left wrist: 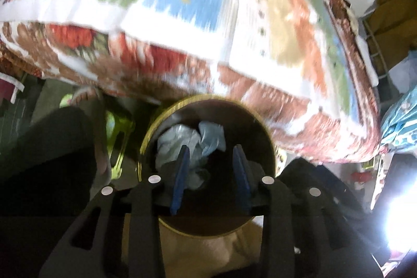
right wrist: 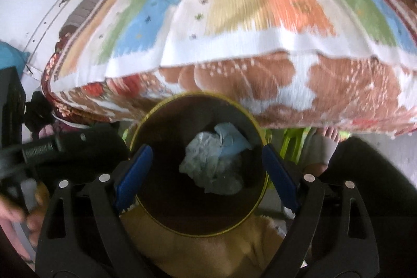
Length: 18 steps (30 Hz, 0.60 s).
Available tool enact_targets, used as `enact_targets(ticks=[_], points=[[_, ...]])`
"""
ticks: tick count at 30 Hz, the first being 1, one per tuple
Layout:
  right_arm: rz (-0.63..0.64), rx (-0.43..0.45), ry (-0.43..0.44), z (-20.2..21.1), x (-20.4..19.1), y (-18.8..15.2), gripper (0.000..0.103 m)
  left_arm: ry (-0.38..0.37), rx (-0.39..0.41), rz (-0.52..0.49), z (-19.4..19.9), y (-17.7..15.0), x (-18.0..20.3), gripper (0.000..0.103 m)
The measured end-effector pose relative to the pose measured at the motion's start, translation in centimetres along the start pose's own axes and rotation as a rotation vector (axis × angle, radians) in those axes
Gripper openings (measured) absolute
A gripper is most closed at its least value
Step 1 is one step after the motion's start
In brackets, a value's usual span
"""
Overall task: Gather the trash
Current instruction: 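Move both open tools from the bin back toward the remaining trash on the sheet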
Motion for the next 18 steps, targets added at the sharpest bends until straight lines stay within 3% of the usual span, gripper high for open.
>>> enact_targets(ticks=[6, 11, 18], points=[[0.053, 0.084, 0.0, 2.8, -1.0, 1.4, 0.082, 0.0, 0.105, -0.013, 3.7, 2.5, 0.5, 0.048], [0.099, 0.145, -0.001, 5.0, -1.7, 2.9, 0.082, 0.021, 0.127, -0.046, 4.9, 3.9, 1.1, 0.052], [0.168, 0.221, -0.008, 7.6, -2.9, 4.9, 0.082, 0.027, 0.19, -0.099, 7.1, 6.6, 1.8, 0.085]])
Point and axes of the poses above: each gripper's, at about its wrist camera, not at the fingertips, and z roughly against the way its jaws point, x to its right, y to its top, the point moved 2 cm from there along -z, roughly the way its jaws point, and after that the axes turned 13 degrees about -x, right-handed, at the moved point
